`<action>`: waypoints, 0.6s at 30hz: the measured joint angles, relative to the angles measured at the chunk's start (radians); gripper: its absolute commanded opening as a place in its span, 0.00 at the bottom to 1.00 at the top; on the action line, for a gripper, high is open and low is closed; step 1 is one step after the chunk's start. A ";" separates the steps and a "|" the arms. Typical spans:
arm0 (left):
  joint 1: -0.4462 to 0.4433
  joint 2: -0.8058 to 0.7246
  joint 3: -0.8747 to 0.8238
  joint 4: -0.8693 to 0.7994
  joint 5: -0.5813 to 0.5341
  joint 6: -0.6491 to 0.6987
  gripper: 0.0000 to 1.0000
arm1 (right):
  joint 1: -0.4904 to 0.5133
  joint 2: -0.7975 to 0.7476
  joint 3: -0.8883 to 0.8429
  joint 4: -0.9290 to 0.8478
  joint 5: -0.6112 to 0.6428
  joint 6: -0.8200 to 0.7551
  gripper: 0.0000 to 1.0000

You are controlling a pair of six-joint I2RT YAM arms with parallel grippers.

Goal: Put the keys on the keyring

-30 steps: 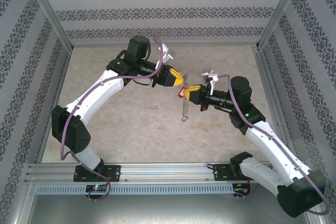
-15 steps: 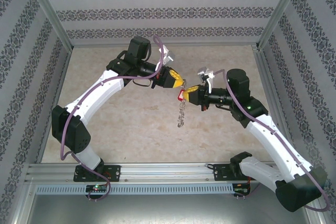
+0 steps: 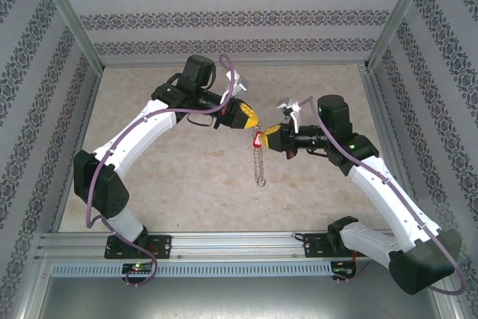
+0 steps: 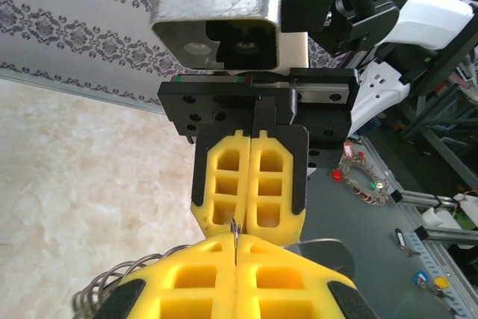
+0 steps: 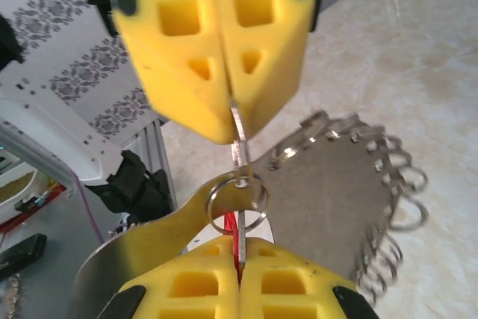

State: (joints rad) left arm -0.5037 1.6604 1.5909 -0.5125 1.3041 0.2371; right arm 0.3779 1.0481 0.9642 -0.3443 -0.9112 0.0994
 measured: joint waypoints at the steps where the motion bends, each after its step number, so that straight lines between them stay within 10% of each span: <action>1: 0.000 0.000 0.000 -0.002 -0.005 0.003 0.00 | 0.000 0.002 0.005 -0.013 0.025 -0.002 0.00; 18: 0.002 0.000 0.000 -0.007 -0.043 0.010 0.00 | 0.013 -0.026 0.021 -0.042 0.176 -0.021 0.00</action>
State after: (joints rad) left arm -0.5022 1.6608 1.5906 -0.5198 1.2606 0.2470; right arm 0.3908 1.0222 0.9852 -0.3866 -0.7349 0.0784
